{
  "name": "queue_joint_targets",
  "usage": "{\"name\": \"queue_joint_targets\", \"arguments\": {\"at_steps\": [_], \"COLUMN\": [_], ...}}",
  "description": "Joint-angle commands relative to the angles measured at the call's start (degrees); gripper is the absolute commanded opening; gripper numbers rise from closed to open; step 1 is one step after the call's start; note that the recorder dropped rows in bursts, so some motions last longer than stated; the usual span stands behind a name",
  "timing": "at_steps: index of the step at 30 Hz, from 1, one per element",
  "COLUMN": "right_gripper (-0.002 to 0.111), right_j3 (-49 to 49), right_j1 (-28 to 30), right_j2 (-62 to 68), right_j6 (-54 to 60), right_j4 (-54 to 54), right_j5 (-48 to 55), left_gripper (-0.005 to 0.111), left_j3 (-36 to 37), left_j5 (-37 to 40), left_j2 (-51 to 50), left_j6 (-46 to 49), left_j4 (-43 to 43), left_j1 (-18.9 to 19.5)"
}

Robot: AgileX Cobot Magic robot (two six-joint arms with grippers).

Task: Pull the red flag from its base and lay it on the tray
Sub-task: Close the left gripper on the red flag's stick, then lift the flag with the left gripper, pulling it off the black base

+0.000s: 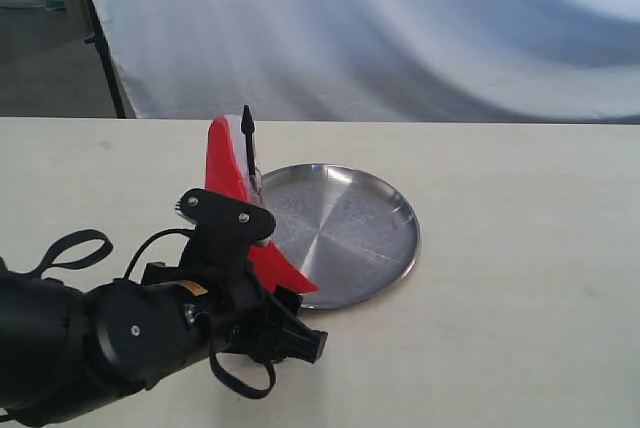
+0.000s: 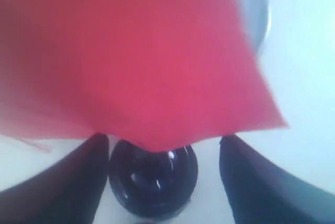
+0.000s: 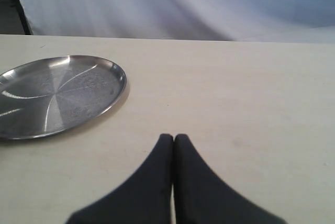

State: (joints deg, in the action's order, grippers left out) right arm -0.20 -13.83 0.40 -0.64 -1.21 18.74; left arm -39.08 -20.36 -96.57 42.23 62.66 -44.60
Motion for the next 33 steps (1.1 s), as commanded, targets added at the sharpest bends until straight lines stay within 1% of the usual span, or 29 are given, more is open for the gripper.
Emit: {"name": "queue_joint_targets", "arguments": {"at_steps": [1,14,20,21,22,23,26,27,28,33], "right_gripper": [-0.001,-0.001,-0.001,-0.001,-0.001,-0.001,-0.001,-0.001,-0.001,-0.001], "right_j3": [0.2,0.2,0.2,0.2,0.2,0.2,0.2,0.2,0.2,0.2], "right_j1": [-0.1,-0.1,-0.1,-0.1,-0.1,-0.1,-0.1,-0.1,-0.1,-0.1], "right_j2": [-0.4,-0.4,-0.4,-0.4,-0.4,-0.4,-0.4,-0.4,-0.4,-0.4], "right_j6": [-0.1,-0.1,-0.1,-0.1,-0.1,-0.1,-0.1,-0.1,-0.1,-0.1], "right_j4": [-0.1,-0.1,-0.1,-0.1,-0.1,-0.1,-0.1,-0.1,-0.1,-0.1], "right_j5": [-0.4,-0.4,-0.4,-0.4,-0.4,-0.4,-0.4,-0.4,-0.4,-0.4], "left_gripper": [0.058,0.058,0.057,0.054,0.049,0.041,0.008,-0.001,0.001,0.001], "left_j3": [-1.6,-1.6,-1.6,-1.6,-1.6,-1.6,-1.6,-1.6,-1.6,-1.6], "left_j5": [-4.3,-8.9,-9.0,-9.2,-9.2,-9.2,-9.2,-9.2,-9.3,-9.3], "left_j2": [-1.4,-1.4,-1.4,-1.4,-1.4,-1.4,-1.4,-1.4,-1.4,-1.4], "left_j6": [0.4,1.5,1.5,1.5,1.5,1.5,1.5,1.5,1.6,1.6], "left_j4": [-1.0,-1.0,-5.5,-5.5,-5.5,-5.5,-5.5,-5.5,-5.7,-5.7], "left_j1": [-0.4,-0.4,-0.4,-0.4,-0.4,-0.4,-0.4,-0.4,-0.4,-0.4]}}
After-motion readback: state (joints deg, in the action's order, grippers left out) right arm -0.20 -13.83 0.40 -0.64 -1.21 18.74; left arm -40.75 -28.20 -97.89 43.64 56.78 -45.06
